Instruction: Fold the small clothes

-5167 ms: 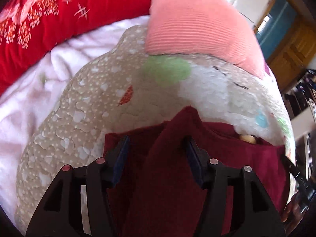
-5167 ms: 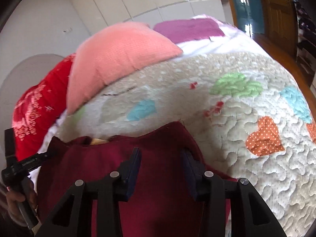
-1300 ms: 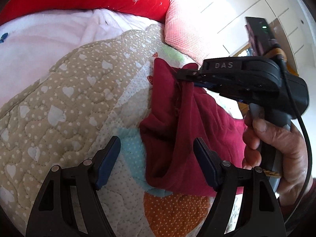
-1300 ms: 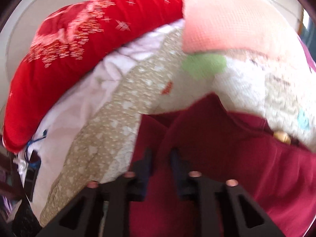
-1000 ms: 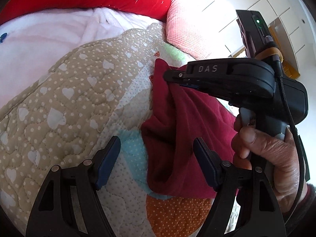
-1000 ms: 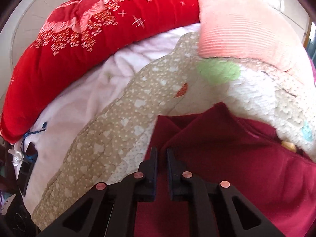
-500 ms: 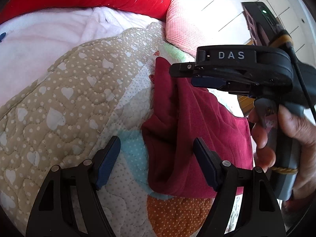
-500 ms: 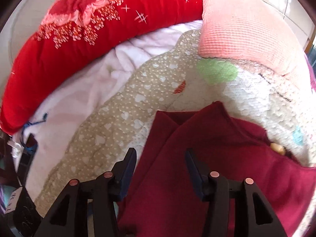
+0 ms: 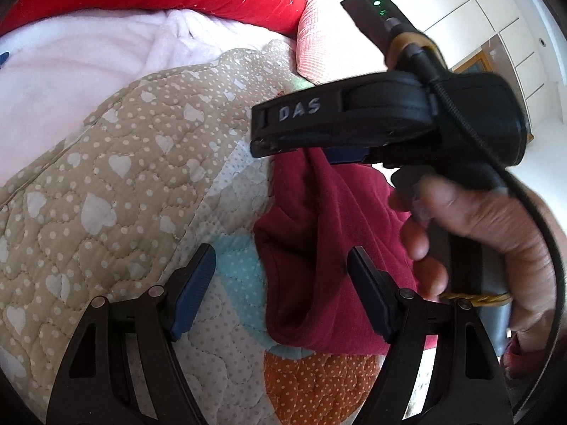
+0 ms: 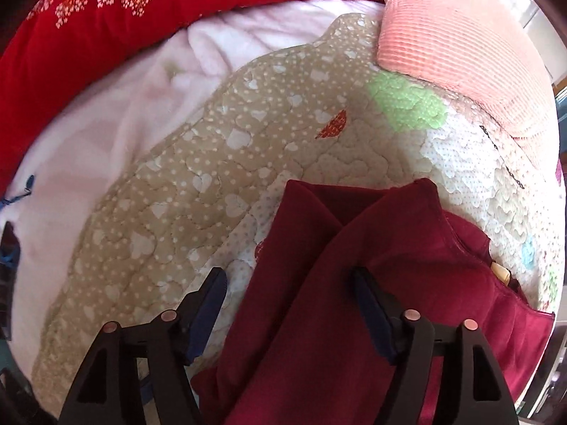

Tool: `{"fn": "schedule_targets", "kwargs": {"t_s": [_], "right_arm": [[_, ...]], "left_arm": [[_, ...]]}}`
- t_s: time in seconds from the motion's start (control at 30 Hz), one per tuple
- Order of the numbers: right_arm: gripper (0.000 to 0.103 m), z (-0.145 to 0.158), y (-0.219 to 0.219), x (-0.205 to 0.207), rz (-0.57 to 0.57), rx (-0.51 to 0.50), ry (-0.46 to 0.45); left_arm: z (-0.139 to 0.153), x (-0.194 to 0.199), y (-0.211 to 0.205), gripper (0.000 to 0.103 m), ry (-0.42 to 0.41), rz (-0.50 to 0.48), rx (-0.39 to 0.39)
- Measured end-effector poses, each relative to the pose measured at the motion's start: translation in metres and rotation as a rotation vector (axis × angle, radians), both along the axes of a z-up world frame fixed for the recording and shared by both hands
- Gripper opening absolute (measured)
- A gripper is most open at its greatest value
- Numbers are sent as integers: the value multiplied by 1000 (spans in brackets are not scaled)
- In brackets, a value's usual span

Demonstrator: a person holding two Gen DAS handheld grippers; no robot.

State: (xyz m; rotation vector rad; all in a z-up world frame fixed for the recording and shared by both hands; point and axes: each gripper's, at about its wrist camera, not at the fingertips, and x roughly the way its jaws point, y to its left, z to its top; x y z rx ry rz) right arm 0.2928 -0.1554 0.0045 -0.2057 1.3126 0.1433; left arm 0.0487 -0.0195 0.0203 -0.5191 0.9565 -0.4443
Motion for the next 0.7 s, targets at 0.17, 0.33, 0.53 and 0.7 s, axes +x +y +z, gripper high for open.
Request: {"fn": "schedule_targets", "kwargs": {"t_s": [0.17,0.33,0.53,0.7], "right_arm": [[51,2,-6,-11,35,-27,-64],[29,18,-32,-23,22,90,-117],[20,42,-62,-37,-21,258,-166],[20,49,-65,-40,-40,313,-176]], "left_arm": [[0,0,-3,79,-10,1,9],[0,-2,-13,86,-31,-14,22],[0,-3,-23,94,-59,-35,42],[0,1,-27,95,-68,-23,33]]}}
